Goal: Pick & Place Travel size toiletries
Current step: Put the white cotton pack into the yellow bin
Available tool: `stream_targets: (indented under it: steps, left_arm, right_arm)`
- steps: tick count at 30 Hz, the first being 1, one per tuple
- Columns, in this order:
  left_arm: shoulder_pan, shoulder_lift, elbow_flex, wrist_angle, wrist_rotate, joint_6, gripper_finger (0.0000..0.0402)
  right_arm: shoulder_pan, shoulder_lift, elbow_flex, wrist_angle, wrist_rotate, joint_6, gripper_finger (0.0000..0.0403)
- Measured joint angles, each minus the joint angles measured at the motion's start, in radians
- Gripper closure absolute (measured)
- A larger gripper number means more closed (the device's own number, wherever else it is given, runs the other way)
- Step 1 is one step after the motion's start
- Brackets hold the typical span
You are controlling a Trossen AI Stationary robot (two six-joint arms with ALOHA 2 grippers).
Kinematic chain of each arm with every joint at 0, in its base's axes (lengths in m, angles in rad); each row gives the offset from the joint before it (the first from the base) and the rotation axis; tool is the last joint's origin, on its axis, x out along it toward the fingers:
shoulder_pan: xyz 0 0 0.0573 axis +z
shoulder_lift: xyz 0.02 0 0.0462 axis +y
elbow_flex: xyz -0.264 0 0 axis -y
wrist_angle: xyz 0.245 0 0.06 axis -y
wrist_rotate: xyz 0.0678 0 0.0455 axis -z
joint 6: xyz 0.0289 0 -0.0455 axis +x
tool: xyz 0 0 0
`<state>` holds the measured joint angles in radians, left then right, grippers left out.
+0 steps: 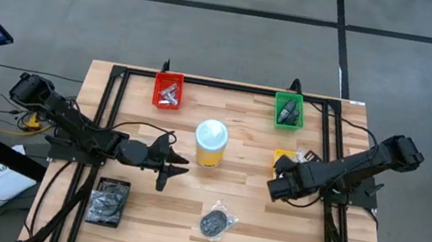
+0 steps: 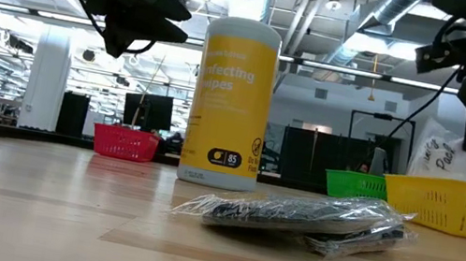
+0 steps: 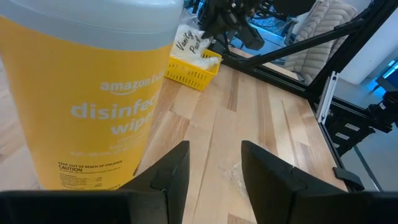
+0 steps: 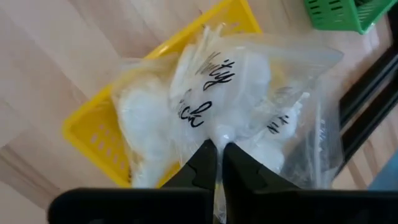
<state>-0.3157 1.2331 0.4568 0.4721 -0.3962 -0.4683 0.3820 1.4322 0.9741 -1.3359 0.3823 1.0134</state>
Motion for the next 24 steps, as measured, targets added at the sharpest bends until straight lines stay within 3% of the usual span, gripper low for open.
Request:
stream_targets:
  steps: [9,20,24]
  left_arm:
    - [0.000,0.000,0.000,0.000,0.000,0.000,0.0266]
    - [0.000,0.000,0.000,0.000,0.000,0.000,0.0266]
    - [0.000,0.000,0.000,0.000,0.000,0.000,0.0266]
  right_arm:
    - [0.004,0.000,0.000,-0.011,0.005,-0.004,0.0323]
    - [-0.010,0.000,0.026,-0.053,0.007,-0.056,0.0186]
    - [-0.012,0.000,0.068,-0.091,0.011,-0.059,0.0155]
